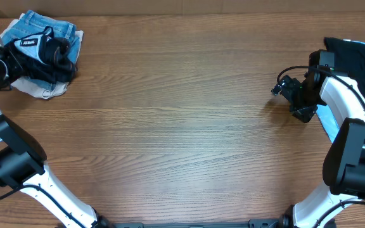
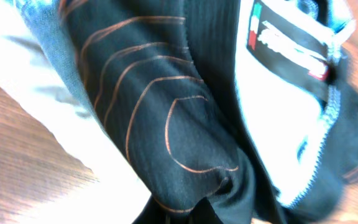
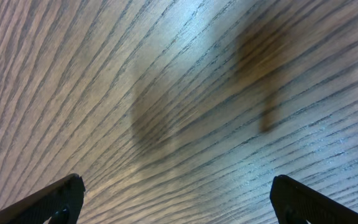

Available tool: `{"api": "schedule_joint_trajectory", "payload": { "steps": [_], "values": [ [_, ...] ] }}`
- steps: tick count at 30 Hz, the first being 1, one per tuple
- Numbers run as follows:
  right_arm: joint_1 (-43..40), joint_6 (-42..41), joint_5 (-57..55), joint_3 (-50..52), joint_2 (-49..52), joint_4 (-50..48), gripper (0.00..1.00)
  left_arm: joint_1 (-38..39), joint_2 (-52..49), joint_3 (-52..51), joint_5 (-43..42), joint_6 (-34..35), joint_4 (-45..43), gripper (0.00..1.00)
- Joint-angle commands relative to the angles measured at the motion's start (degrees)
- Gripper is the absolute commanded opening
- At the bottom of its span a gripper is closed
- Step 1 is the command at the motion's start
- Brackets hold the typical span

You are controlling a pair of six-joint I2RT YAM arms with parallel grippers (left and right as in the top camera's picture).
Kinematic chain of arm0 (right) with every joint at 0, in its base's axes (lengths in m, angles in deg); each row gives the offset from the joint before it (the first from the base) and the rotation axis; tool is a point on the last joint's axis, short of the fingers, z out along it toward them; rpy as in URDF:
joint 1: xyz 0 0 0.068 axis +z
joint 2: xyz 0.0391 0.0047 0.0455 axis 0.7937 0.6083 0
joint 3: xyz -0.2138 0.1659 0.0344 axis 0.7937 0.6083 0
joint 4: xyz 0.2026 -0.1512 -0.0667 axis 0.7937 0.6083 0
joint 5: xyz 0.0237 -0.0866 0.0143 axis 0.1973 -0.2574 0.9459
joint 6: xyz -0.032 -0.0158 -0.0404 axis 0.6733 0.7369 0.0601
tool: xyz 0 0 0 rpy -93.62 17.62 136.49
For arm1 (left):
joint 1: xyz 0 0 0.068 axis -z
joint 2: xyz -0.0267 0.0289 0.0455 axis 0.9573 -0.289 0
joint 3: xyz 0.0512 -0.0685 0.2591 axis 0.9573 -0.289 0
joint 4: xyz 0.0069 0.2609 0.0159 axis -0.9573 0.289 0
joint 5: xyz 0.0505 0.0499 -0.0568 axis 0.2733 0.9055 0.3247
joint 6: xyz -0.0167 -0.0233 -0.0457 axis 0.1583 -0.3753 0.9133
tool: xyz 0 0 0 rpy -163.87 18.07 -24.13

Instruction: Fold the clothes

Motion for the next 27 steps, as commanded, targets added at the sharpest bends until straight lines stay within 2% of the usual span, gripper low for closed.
{"api": "schedule_joint_trajectory", "payload": {
  "steps": [1,8,9,11,12,13,16,19,23,27],
  "values": [
    [0.02,0.2,-0.57,0.31,-1.84,-0.17,1.0,0.46,-0.37,5.46,-3.43,6.97,5.05,0.04],
    [0.02,0.2,-0.57,0.31,-1.84,-0.17,1.0,0.46,-0.59,5.44,-1.51,9.66,17.73,0.06],
    [0.02,0.2,-0.57,0.31,-1.84,-0.17,1.0,0.46,-0.63,5.31,-1.38,9.7,18.73,0.11],
    [0.02,0.2,-0.57,0.31,-1.84,-0.17,1.0,0.46,-0.63,5.27,-1.25,9.68,20.63,0.28],
    [0.02,0.2,-0.57,0.31,-1.84,-0.17,1.0,0.46,-0.63,5.27,-1.38,9.73,21.88,0.54],
    [0.02,0.2,-0.57,0.31,-1.84,-0.17,1.0,0.46,-0.63,5.27,-1.95,9.7,22.53,0.6],
    [0.02,0.2,-0.57,0.31,-1.84,-0.17,1.0,0.46,-0.63,5.27,-3.37,9.77,23.61,0.65],
    [0.02,0.2,-0.55,0.31,-1.84,-0.17,1.0,0.44,-0.61,5.35,-5.99,9.88,21.9,0.64],
    [0.02,0.2,-0.57,0.31,-1.84,-0.17,1.0,0.44,-0.59,6.32,-9.38,9.25,17.11,0.62],
    [0.02,0.2,-0.57,0.31,-1.84,-0.17,1.0,0.46,-0.59,8.74,-7.93,8.81,9.94,0.61]
  ]
}}
